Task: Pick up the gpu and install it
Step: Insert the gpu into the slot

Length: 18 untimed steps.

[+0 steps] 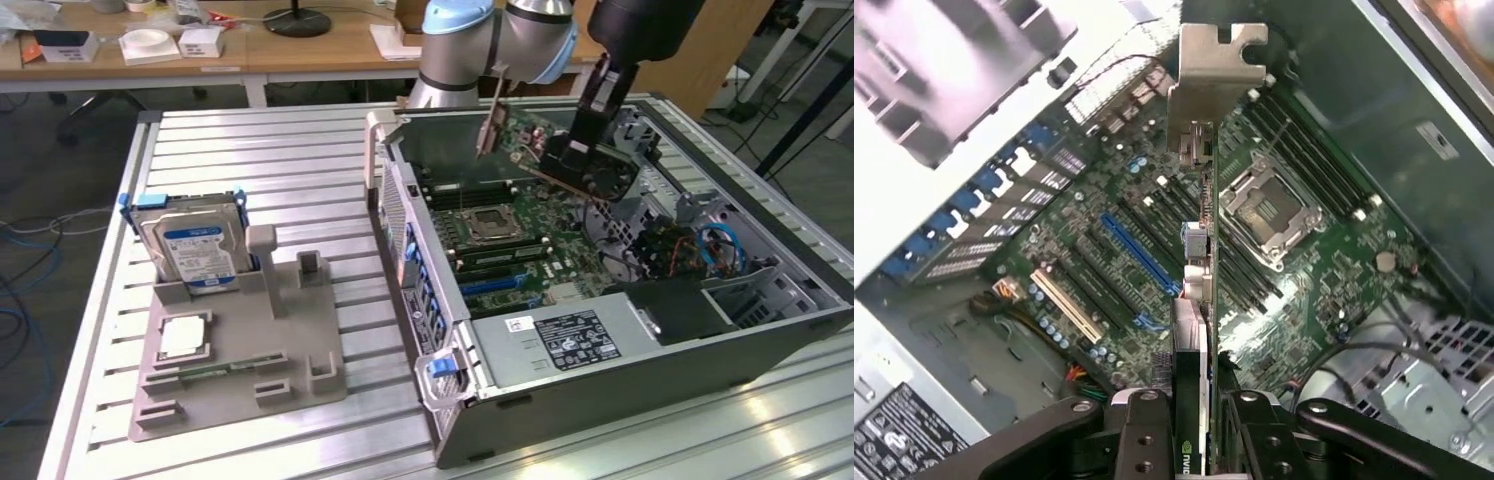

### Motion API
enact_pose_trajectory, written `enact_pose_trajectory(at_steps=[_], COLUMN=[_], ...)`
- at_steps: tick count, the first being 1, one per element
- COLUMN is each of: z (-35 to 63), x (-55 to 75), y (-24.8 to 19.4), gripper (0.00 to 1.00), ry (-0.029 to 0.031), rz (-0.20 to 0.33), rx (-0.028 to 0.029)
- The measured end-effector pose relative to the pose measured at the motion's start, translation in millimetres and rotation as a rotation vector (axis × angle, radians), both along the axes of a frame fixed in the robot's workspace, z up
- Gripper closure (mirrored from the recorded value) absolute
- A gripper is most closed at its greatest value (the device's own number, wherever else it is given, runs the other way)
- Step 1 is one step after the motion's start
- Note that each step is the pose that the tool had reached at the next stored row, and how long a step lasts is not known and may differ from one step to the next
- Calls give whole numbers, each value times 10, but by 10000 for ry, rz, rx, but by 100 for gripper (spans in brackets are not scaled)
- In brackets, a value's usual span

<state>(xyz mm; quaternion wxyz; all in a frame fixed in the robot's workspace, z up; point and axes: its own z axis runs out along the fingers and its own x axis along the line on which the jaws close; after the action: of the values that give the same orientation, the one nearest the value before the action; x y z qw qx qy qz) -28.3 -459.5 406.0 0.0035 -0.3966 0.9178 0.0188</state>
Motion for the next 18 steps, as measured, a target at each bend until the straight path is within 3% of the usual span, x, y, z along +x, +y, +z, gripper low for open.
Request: enact_pose_trajectory(at_steps=[18], z=[0], x=[0], y=[0], gripper=[73], ry=[0], rz=[3238], rx=[0])
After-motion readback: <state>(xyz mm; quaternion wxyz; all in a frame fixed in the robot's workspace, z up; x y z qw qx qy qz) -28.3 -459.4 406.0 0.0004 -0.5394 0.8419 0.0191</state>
